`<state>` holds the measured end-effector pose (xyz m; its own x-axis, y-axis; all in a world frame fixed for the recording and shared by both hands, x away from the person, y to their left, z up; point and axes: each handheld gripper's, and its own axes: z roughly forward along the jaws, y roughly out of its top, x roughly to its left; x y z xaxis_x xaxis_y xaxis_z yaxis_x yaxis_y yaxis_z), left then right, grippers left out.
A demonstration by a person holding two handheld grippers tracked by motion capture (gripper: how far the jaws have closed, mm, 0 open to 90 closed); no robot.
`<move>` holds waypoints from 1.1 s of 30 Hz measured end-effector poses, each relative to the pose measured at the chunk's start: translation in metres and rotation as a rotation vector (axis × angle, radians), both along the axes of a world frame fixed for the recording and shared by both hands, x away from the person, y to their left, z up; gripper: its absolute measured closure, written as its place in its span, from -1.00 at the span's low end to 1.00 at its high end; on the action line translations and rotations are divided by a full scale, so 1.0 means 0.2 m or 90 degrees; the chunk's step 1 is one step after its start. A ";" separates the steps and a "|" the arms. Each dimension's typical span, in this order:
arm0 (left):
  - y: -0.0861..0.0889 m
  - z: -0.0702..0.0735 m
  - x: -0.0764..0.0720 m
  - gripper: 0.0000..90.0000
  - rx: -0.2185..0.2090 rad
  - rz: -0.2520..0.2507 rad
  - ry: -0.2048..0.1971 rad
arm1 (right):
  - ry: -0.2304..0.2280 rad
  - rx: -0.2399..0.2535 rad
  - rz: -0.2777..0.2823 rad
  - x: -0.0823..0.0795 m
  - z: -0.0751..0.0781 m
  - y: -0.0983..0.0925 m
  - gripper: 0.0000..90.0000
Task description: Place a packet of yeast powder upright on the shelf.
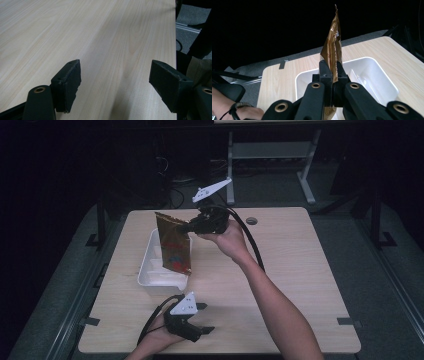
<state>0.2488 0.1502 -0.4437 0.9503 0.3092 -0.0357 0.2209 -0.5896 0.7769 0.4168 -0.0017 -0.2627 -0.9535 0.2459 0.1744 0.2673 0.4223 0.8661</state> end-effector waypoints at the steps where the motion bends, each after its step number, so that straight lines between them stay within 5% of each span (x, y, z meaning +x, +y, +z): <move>1: 0.00 0.00 0.00 -0.44 0.000 0.000 0.000 | 0.000 0.000 0.001 0.00 0.00 0.01 0.98; 33: 0.01 0.00 0.00 -0.46 -0.005 0.004 -0.002 | 0.036 -0.026 0.059 0.03 -0.19 0.29 0.98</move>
